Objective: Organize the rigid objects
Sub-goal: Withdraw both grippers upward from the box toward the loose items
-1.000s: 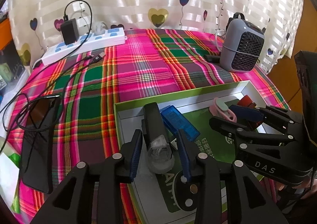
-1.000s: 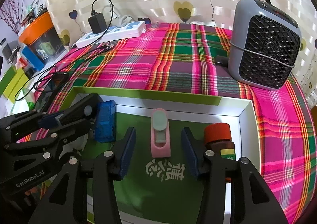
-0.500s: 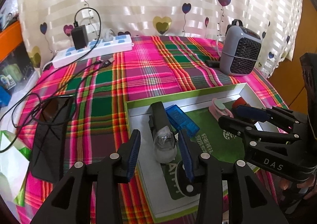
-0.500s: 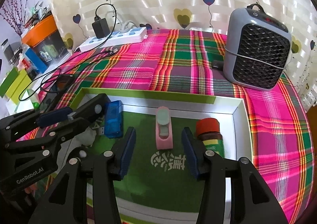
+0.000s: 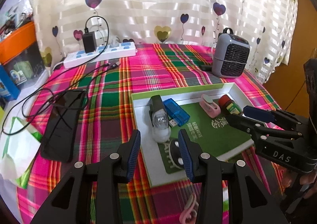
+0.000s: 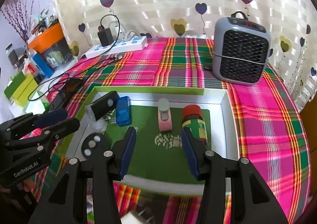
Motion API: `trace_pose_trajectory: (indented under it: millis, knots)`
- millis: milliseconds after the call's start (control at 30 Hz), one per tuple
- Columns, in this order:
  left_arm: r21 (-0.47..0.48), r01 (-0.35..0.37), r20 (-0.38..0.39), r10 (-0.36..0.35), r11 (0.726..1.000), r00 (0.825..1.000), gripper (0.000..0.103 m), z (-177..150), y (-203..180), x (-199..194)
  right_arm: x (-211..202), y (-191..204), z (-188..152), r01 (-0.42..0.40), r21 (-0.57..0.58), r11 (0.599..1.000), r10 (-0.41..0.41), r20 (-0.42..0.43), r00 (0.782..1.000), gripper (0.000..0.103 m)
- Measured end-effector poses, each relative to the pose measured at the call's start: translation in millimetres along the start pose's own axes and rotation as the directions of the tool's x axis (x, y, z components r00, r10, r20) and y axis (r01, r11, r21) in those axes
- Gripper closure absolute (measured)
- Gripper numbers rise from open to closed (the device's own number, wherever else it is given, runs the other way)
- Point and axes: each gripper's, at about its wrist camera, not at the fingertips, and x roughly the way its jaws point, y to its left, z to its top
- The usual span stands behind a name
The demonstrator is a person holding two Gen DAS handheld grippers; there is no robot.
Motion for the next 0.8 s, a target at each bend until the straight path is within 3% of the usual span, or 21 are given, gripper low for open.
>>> trace_pose_trajectory:
  millis: [300, 800]
  knots:
    - [-0.017, 0.027, 0.029, -0.027, 0.999, 0.999, 0.064, -22.1, 3.6, -27.7, -27.5, 4.1, -21.5, 0.0, -0.019, 1.0, 0.0, 0.024, 1.0, 0.054]
    - [-0.048, 0.075, -0.009, -0.075, 0.996, 0.997, 0.065, -66.8, 7.0, -43.9, -46.5, 7.6, -68.7, 0.024, 0.015, 1.0, -0.024, 0.005, 1.0, 0.054]
